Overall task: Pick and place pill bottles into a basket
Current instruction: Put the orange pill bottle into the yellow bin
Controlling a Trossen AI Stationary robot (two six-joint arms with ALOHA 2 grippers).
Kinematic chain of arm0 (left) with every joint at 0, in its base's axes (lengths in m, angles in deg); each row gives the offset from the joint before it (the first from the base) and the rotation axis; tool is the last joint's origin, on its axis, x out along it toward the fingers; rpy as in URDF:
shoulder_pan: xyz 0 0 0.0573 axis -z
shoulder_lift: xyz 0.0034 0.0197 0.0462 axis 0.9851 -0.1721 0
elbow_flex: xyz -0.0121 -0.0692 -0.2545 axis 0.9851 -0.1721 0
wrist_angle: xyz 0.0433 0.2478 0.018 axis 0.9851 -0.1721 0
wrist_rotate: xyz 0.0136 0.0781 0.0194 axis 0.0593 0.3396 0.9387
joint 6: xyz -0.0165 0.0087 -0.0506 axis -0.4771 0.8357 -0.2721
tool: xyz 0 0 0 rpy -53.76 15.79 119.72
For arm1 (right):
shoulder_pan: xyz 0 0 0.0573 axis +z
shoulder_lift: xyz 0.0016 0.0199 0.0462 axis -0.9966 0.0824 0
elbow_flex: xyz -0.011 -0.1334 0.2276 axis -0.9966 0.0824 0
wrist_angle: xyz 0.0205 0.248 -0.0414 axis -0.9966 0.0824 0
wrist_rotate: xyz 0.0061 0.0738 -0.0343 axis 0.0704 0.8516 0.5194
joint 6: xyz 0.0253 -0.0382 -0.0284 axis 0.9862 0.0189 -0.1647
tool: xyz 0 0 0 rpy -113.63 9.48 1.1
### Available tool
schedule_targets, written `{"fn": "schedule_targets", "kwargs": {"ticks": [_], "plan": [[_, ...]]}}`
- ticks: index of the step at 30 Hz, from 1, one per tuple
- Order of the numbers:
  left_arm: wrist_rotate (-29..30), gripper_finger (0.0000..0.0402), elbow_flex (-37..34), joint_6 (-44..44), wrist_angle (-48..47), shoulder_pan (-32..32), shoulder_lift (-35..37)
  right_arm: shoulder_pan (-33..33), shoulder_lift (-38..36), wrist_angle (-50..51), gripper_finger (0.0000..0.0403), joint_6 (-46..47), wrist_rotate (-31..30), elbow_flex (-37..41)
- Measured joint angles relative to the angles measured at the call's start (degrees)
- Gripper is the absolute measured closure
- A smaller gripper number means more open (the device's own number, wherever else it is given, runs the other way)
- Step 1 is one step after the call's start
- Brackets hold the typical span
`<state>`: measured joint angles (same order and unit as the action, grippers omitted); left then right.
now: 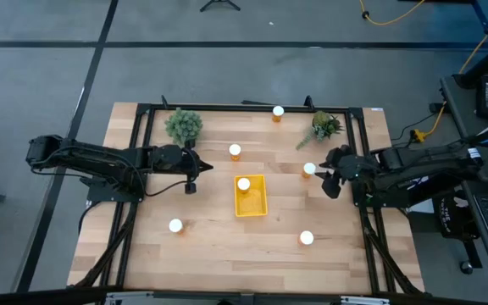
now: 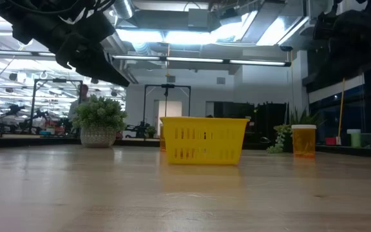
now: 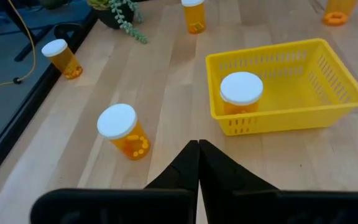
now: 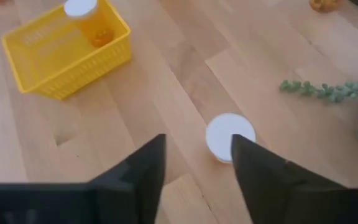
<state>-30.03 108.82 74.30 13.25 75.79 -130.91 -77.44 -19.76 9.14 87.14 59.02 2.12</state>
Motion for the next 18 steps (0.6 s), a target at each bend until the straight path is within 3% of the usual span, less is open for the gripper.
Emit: {"fn": "schedule_targets", "kwargs": {"ticks": [9,18], "plan": [[0.0,0.0398,0.0,0.0,0.0,0.0,0.0,0.0,6.6,0.0,0.0123,-1.2,0.0,0.0],[0.0,0.0398,0.0,-0.1,0.0,0.0,0.0,0.0,12.7,1.1,0.0110,-0.4,-1.1,0.1]]}}
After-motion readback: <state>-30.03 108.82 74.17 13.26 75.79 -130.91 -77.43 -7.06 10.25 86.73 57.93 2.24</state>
